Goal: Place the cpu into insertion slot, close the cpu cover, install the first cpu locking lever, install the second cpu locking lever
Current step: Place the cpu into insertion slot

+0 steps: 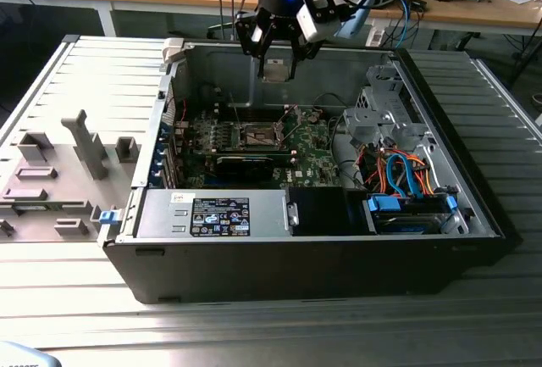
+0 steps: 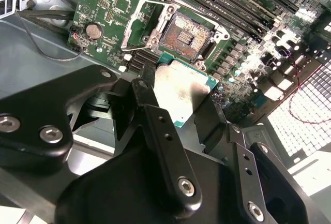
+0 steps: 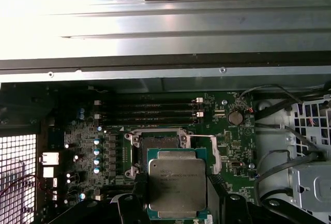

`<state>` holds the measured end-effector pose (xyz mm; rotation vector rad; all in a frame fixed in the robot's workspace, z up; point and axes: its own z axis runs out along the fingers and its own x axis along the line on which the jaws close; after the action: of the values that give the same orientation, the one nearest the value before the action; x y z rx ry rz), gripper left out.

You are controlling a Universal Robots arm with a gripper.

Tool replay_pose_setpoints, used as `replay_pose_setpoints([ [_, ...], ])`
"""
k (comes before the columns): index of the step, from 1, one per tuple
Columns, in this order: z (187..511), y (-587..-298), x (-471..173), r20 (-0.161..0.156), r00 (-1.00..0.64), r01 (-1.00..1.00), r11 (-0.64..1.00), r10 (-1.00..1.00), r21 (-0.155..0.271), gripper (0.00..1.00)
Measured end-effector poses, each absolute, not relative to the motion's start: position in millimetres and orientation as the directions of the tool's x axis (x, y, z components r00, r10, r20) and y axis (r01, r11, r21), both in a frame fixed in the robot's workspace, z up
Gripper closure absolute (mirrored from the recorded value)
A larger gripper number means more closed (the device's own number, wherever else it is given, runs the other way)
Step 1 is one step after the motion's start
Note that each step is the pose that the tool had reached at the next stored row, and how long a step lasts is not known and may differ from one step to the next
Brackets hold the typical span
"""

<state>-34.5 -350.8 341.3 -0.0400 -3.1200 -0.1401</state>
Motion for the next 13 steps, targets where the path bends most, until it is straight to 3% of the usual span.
replay_pose_setpoints([
  [13, 338.6, -350.8, -34.7, 0.019, -1.000, 0.026, 0.996, 0.025, 0.089, 0.46],
])
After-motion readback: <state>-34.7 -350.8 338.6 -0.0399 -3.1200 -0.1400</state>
